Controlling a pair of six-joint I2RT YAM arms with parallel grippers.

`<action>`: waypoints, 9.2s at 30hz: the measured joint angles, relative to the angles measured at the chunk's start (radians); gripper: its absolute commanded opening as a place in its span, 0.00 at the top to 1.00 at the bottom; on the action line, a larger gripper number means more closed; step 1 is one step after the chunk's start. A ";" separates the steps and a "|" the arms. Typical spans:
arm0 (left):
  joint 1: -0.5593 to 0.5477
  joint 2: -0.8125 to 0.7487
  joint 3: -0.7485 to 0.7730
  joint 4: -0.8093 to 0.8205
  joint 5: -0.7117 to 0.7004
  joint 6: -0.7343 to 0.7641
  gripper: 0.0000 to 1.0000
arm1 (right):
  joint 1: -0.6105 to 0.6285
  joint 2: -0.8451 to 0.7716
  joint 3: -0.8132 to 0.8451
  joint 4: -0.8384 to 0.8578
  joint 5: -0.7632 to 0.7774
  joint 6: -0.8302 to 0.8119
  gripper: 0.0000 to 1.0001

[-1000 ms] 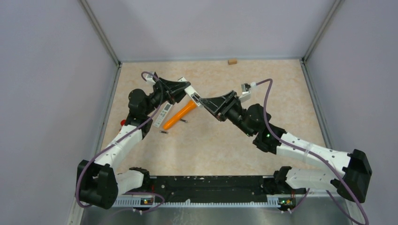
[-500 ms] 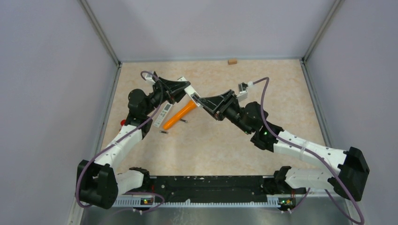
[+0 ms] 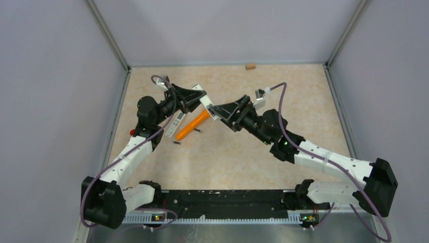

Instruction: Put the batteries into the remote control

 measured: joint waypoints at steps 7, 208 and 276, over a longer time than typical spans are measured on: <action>0.000 -0.001 0.004 -0.030 0.021 0.058 1.00 | -0.004 -0.008 0.000 0.027 -0.023 -0.026 0.48; 0.169 -0.249 0.122 -1.014 -0.365 0.993 0.01 | -0.304 0.371 0.273 -0.832 -0.023 -1.137 0.17; -0.019 0.099 -0.068 -0.598 -0.037 0.774 0.09 | -0.281 0.596 0.418 -0.949 -0.323 -1.578 0.72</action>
